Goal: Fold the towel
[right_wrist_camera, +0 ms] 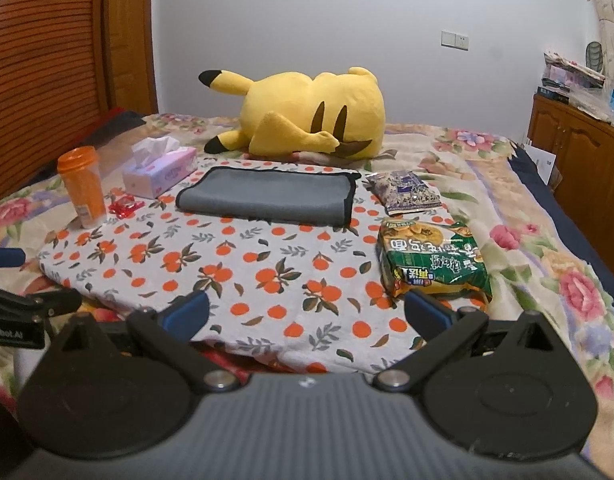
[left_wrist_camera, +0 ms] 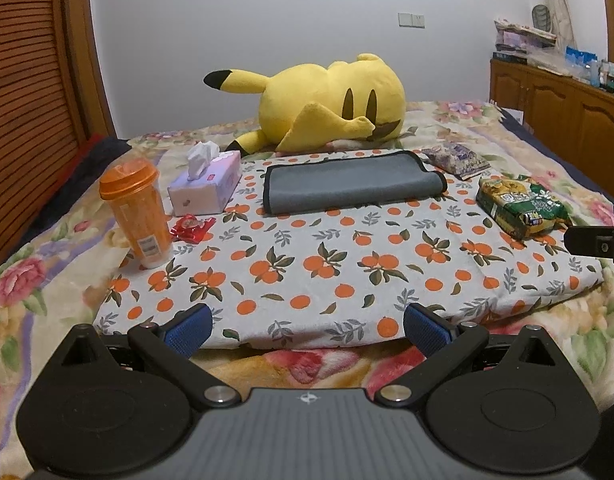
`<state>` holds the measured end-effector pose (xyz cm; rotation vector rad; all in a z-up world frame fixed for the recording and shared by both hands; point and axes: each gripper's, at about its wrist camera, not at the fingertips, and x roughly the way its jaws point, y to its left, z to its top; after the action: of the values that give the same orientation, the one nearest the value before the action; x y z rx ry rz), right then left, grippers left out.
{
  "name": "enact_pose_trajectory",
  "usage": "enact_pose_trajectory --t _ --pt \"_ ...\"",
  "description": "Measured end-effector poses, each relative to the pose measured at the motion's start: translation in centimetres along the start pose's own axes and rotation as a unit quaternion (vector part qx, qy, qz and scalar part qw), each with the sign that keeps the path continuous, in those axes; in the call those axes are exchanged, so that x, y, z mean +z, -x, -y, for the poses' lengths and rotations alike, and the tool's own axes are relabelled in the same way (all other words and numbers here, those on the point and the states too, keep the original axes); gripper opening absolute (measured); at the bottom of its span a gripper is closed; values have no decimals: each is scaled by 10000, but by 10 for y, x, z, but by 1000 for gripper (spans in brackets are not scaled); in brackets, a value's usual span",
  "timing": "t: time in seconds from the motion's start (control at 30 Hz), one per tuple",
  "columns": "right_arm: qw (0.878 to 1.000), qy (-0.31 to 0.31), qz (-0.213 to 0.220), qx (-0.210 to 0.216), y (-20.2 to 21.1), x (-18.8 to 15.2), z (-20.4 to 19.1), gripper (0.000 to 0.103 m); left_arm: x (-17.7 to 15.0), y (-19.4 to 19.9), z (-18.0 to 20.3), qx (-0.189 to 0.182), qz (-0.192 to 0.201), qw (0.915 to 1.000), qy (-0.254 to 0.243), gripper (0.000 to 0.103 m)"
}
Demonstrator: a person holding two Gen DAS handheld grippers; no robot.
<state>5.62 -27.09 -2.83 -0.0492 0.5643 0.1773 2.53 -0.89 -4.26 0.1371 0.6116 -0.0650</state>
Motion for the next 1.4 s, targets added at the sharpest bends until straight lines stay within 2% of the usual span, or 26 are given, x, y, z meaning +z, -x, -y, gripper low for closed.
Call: enact_pose_trajectory --t 0.23,0.63,1.4 --pt "10000 -60 38 -27 2 1 2 103 0 4 -1 35 122 9999 14 103" --pt "9996 -70 254 -64 8 0 3 103 2 17 -4 27 546 9984 105 103" --pt "9978 -197 625 -109 20 1 8 103 2 29 -5 -4 947 9954 121 103"
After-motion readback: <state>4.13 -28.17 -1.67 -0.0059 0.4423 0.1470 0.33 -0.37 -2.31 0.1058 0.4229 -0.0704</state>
